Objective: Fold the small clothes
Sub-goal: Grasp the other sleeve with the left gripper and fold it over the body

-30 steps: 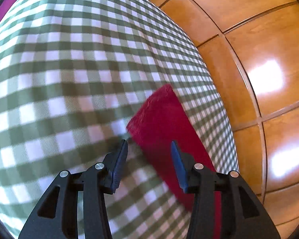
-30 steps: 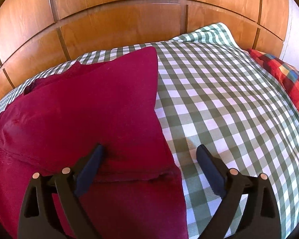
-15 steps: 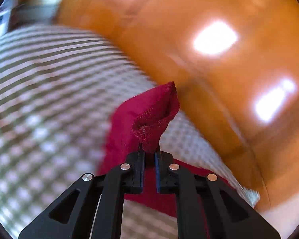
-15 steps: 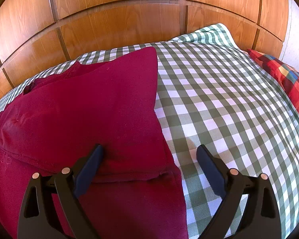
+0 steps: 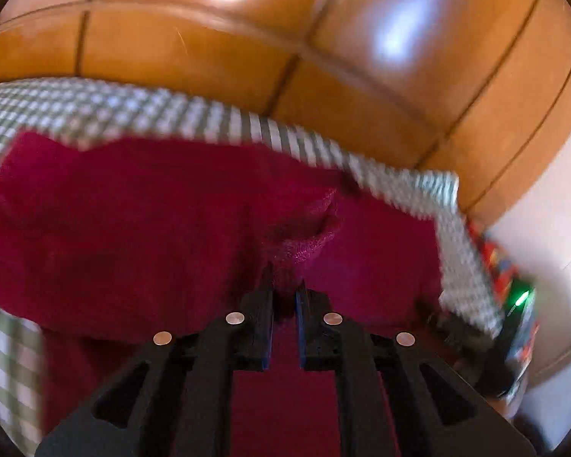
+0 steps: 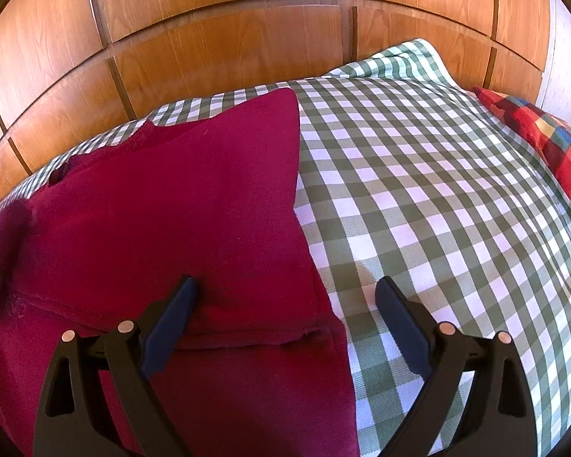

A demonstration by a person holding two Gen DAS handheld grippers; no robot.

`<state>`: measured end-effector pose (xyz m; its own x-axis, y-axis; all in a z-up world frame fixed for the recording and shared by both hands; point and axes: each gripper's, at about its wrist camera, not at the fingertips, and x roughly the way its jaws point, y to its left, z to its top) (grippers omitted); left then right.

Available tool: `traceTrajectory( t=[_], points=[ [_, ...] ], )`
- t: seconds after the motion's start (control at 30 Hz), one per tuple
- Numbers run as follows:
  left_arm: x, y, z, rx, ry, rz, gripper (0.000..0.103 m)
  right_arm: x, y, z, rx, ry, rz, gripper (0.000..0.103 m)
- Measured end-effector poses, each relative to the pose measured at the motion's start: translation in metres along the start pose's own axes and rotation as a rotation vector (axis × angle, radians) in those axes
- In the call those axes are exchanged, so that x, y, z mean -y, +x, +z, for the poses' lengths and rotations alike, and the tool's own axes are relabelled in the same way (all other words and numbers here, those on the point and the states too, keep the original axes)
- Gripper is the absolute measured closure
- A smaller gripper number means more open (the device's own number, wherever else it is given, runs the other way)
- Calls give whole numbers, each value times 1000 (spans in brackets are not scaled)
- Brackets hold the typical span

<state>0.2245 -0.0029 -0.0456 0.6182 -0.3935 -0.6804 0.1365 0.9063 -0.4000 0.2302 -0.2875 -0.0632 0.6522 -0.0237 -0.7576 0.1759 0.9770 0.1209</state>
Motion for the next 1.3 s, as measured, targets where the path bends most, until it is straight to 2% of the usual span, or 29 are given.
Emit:
traceTrajectory(
  t=[0.07,0.1,0.17,0.23,0.3,0.33,0.47,0.57,0.63,0.7,0.77,0.8,0.83,0.97,1.1,1.17,1.3],
  points=[
    [1,6,-9,-17,22,8,84,1,0,1,-1,7,9,9],
    [0,2,-14,-18,21,-7,82,1,0,1,-1,9,11,9],
    [-2,-9,-24,-18,23,-23,69,4,-4,2,8,23,19,10],
    [-6,-24,-31,6,43,-26,59,10,-22,4,75,48,-9,12],
    [-11,-38,-37,29,73,-16,57,10,-47,6,154,48,-8,15],
    [-15,-43,-40,33,84,-15,57,6,-56,7,167,41,23,18],
    [-33,-51,-47,52,87,41,57,-45,-65,11,66,-46,338,29],
    [-56,-54,-44,60,3,59,57,-91,-48,10,-45,-71,492,38],
    [-66,-56,-43,73,-34,64,57,-115,-31,9,-109,-71,545,43],
    [-72,-55,-43,75,-50,68,57,-138,-12,9,-164,-70,555,48],
    [-77,-53,-43,72,-56,70,57,-152,3,10,-196,-82,541,67],
    [-81,-50,-44,67,-66,70,57,-159,5,12,-195,-106,517,91],
    [-84,-49,-44,63,-76,64,57,-162,3,15,-193,-119,511,98],
    [-96,-45,-45,57,-126,22,57,-156,-35,35,-77,-154,523,99],
    [-98,-44,-47,63,-135,10,57,-117,-66,63,13,-84,528,99],
    [-97,-44,-48,64,-136,10,57,-90,-68,71,22,-27,519,99],
    [-98,-45,-49,65,-144,12,57,-43,-39,75,-19,67,403,99]
  ],
)
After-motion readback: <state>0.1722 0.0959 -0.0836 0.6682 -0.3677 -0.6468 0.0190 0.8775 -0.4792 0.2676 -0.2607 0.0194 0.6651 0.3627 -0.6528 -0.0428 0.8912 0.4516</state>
